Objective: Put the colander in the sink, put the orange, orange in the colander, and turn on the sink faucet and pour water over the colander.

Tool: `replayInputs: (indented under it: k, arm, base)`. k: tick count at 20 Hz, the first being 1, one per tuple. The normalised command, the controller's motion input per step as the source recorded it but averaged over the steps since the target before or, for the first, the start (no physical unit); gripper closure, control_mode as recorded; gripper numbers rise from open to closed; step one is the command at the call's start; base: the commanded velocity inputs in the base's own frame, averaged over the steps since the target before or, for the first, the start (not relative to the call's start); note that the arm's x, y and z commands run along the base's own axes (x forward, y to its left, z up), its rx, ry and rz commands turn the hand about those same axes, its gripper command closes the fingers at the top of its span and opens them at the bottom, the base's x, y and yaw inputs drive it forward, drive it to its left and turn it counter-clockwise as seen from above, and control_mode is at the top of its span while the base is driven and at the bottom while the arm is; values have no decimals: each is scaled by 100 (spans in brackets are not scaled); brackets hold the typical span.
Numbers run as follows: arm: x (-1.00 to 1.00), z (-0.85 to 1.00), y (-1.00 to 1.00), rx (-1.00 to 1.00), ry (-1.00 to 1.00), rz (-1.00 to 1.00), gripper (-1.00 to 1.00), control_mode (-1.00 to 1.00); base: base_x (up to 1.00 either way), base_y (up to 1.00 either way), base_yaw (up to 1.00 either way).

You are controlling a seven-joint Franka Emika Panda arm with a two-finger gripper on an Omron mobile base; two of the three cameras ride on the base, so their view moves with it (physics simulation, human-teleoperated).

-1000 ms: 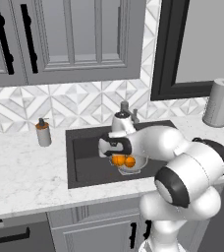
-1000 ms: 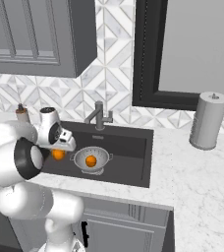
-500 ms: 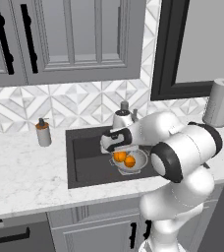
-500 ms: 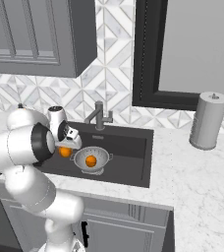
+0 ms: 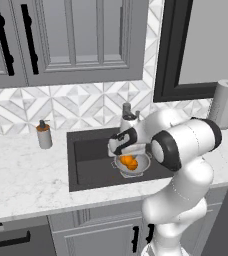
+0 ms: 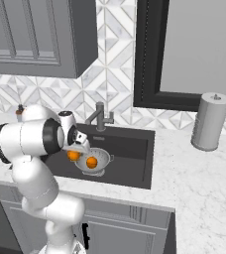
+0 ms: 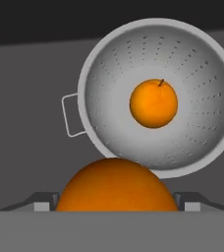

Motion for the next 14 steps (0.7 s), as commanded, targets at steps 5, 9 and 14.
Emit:
replayInputs:
  k: [5, 9, 14]
  arm:
    - [24, -31, -15, 0, 0, -2, 100, -100]
    - [26, -34, -4, 0, 0, -2, 100, -100]
    - [31, -28, 0, 0, 0, -3, 100, -100]
  base:
    - [0, 0, 0]
    - [0, 0, 0]
    - [0, 0, 0]
